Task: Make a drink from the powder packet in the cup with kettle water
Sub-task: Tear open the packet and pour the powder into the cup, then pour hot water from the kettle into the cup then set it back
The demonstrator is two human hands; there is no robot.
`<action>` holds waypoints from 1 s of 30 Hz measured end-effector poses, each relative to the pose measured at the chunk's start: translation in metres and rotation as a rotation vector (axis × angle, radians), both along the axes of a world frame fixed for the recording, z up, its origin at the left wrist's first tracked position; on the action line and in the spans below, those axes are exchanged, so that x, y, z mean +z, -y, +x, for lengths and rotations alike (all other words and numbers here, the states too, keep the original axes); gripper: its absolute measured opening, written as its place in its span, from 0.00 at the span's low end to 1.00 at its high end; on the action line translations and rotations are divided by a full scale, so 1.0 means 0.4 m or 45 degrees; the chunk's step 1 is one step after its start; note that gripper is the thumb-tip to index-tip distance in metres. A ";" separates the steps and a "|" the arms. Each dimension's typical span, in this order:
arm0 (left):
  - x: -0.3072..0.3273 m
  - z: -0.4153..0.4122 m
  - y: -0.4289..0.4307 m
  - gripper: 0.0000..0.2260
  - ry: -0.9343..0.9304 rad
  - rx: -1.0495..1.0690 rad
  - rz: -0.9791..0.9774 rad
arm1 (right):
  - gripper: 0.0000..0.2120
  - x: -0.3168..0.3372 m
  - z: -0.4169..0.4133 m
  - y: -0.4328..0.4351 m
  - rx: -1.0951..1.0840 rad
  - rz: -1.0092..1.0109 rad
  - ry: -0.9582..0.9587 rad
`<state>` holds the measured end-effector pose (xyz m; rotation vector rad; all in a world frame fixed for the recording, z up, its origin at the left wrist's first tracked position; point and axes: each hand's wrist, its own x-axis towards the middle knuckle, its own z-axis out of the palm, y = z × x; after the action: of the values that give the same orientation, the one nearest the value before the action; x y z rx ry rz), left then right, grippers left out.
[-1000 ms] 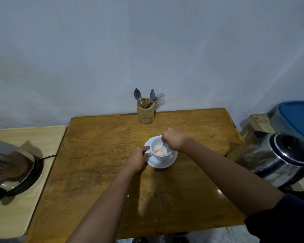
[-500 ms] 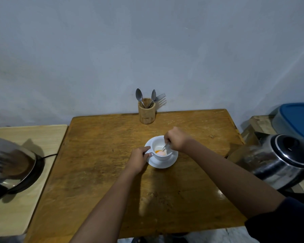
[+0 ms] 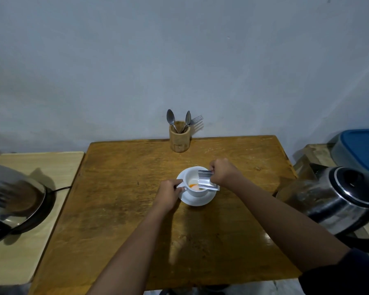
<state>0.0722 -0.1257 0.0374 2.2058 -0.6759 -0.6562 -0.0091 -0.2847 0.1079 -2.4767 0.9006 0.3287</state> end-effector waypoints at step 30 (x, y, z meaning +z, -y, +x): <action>-0.101 -0.101 -0.377 0.10 -0.058 0.467 -0.064 | 0.18 -0.257 -0.007 -0.430 0.109 0.458 0.144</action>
<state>0.0319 0.0251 -0.0031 2.1828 -0.2493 -0.4922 -0.0121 -0.1127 0.0051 -2.1796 0.6280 0.3423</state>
